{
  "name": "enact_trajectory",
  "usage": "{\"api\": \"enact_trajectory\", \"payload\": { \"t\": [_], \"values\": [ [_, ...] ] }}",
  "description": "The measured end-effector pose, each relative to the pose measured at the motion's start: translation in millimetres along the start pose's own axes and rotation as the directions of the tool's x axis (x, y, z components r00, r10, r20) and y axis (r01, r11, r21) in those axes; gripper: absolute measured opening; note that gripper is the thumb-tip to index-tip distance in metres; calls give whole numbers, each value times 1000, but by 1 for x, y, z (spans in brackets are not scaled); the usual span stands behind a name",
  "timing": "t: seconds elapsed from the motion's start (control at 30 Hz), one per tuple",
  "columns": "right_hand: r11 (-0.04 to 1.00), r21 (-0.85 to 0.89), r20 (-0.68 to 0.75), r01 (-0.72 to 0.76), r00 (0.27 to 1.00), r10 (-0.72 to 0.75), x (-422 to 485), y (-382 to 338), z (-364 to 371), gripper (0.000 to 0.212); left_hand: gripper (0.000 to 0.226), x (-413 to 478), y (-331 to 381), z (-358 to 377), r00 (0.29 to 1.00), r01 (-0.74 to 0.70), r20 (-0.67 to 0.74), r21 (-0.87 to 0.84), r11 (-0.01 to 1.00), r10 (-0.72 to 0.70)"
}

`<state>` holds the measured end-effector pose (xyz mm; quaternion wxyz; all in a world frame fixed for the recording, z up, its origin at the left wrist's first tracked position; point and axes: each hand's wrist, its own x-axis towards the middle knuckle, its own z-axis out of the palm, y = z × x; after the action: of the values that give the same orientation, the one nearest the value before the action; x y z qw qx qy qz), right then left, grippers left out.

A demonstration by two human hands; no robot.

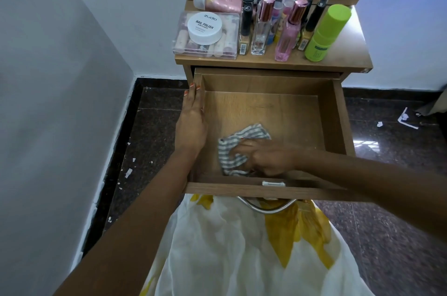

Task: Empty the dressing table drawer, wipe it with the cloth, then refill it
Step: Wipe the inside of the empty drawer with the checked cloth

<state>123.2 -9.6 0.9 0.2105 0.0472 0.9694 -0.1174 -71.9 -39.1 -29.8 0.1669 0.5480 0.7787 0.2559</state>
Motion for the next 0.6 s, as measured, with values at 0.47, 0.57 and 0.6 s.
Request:
{"api": "enact_trajectory", "payload": {
  "t": [0.47,0.57,0.6],
  "values": [
    [973,-21,2,-230,973,230,-77,35,47,44,61,1,-2,3,1000,6,12,21,1000,-6],
    [915,48,-14,-400,916,401,-70,33,43,49,63,1,-2,3,1000,6,12,22,1000,-6],
    [888,46,3,-458,889,458,-68,36,39,50,63,1,-2,4,1000,5,14,21,1000,-5]
  ]
}}
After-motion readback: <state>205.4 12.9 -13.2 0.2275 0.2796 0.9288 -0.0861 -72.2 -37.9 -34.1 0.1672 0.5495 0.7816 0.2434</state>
